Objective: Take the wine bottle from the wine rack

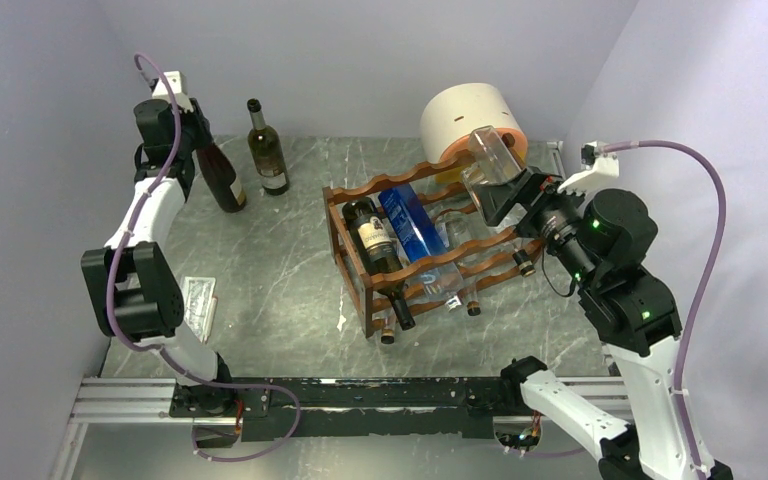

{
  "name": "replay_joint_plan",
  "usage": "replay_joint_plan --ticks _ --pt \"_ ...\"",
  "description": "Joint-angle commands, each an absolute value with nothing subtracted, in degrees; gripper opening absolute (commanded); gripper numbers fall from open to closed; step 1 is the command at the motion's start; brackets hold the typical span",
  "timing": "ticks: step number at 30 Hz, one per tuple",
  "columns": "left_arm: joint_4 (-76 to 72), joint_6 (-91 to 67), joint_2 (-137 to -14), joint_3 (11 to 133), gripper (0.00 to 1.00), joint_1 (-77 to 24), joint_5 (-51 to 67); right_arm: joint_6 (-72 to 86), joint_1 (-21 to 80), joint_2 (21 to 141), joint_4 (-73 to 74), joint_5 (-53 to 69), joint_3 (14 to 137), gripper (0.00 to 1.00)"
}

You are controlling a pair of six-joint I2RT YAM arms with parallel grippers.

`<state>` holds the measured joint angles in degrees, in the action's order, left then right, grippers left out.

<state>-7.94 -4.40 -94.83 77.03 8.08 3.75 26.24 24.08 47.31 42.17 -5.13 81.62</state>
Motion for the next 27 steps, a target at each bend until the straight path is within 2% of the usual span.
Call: replay_joint_plan --ticks 1,11,17,18,22,23,25,27 --pt "-25.7 -6.0 -94.1 84.5 0.07 7.8 9.3 25.1 23.9 47.5 41.9 -5.2 81.1 1.0" --pt "-24.8 -2.7 -99.0 89.8 0.07 7.1 15.4 25.6 23.9 49.3 40.7 -3.9 80.7 1.0" --pt "-25.3 -0.4 -97.8 86.0 0.07 5.7 16.9 26.3 23.9 49.1 40.1 -3.2 79.5 1.0" --pt "-25.3 -0.5 -97.7 85.6 0.12 5.7 17.6 26.2 23.9 49.1 40.2 -3.1 79.5 1.0" --pt "-23.7 -1.8 -96.4 84.3 0.48 5.7 15.7 26.4 23.9 49.2 40.7 -2.7 79.6 1.0" --pt "-23.1 -2.1 -95.8 83.7 0.54 5.7 13.9 26.5 23.9 49.2 40.8 -2.7 79.6 1.0" --pt "-22.0 -2.4 -94.7 83.0 0.62 5.8 11.0 26.6 23.9 49.0 41.1 -2.6 79.6 1.0" --pt "-20.8 -2.3 -93.7 82.7 0.65 6.0 9.6 26.6 23.9 48.8 41.4 -2.6 79.8 1.0"
